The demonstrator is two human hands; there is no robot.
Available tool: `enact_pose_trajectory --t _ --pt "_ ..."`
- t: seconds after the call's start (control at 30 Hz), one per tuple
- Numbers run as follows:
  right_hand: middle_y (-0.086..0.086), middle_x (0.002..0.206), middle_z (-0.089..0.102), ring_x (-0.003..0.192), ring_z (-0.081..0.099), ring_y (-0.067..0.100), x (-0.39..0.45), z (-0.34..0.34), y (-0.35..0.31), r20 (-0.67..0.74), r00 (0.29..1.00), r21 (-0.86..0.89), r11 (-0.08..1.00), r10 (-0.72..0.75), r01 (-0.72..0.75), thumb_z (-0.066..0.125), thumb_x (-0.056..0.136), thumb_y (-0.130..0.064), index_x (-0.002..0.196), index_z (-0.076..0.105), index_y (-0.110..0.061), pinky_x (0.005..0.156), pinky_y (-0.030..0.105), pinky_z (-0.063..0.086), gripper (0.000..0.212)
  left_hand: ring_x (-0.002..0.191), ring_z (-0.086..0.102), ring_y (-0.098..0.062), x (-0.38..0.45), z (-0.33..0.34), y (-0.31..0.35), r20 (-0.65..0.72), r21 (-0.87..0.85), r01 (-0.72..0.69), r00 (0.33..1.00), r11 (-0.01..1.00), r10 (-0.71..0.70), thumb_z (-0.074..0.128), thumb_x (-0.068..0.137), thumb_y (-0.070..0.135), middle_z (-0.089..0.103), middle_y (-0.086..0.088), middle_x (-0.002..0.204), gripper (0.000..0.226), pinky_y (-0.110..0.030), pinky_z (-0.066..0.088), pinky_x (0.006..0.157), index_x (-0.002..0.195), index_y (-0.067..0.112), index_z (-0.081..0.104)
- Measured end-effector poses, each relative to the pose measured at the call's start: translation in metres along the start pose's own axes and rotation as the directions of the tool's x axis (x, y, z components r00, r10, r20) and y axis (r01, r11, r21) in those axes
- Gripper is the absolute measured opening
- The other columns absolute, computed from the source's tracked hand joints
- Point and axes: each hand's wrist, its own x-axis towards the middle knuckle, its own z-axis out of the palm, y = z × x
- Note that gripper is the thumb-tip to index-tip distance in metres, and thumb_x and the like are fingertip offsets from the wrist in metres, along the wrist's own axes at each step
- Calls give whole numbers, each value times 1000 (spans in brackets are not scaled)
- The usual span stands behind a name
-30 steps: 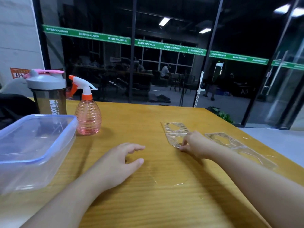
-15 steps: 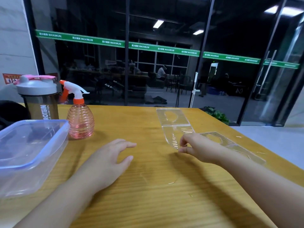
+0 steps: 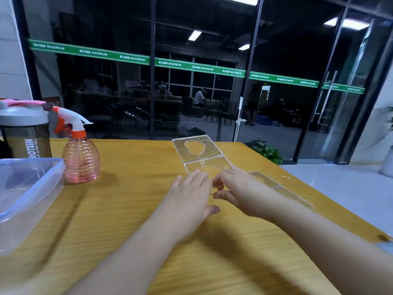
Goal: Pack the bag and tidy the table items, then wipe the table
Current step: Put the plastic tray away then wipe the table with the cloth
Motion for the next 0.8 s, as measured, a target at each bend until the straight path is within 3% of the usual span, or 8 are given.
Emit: enact_pose_trajectory --t 0.1,0.2,0.3,0.37,0.47,0.57,0.63,0.8 --pt "-2 116 53 109 37 13 -7 -7 1 -33 999 -43 998 -36 35 46 95 -38 118 51 -15 96 25 33 32 142 -10 -9 10 -1 5 41 -57 -17 999 998 20 23 88 63 4 7 154 67 -42 1 116 139 19 23" --pt "-1 118 54 109 38 16 -9 -15 2 -50 991 -177 977 -126 115 44 97 -38 120 52 -15 95 26 30 33 140 -9 -8 15 -3 -2 11 -80 -85 996 993 86 -9 64 81 20 5 140 87 -40 10 113 116 24 33" --pt "-3 117 58 107 38 15 -13 -23 3 -147 979 -94 987 -143 130 49 95 -37 118 57 -17 92 25 32 32 125 21 -13 19 -8 -6 -59 -136 -117 992 984 110 4 70 76 30 5 111 61 -30 31 93 94 26 31" --pt "-4 119 59 108 39 14 -23 -26 8 -254 958 -38 991 -131 125 51 94 -37 118 60 -17 91 23 31 32 100 28 -7 21 -14 -5 -128 -180 -146 984 973 124 3 69 79 31 9 97 65 -24 29 72 84 24 34" --pt "-9 122 56 115 38 10 -46 -22 28 -373 927 61 998 35 -14 49 94 -37 121 57 -20 98 26 35 33 85 31 -6 25 -15 -9 -237 -229 -179 964 957 123 -6 63 87 35 15 84 72 -24 34 66 71 29 34" --pt "-8 124 53 120 36 12 -75 -7 65 -381 873 62 950 305 -305 48 95 -36 124 53 -21 101 29 34 33 75 40 -13 33 -17 -14 -371 -284 -227 922 931 112 -3 72 84 42 8 74 73 -38 43 70 65 24 39" --pt "-5 130 50 125 35 18 -98 3 91 -339 772 38 828 538 -560 49 94 -37 130 48 -21 102 30 32 39 69 43 -15 38 -23 -15 -431 -343 -192 902 919 28 0 73 84 44 5 69 75 -46 43 65 62 23 41" --pt "5 137 48 129 35 29 -168 24 126 -251 300 94 332 920 -939 55 87 -43 133 44 -17 106 43 29 55 73 53 -23 40 -35 -5 -449 -428 -149 891 892 -67 7 72 85 53 -1 74 86 -51 45 70 71 12 52"
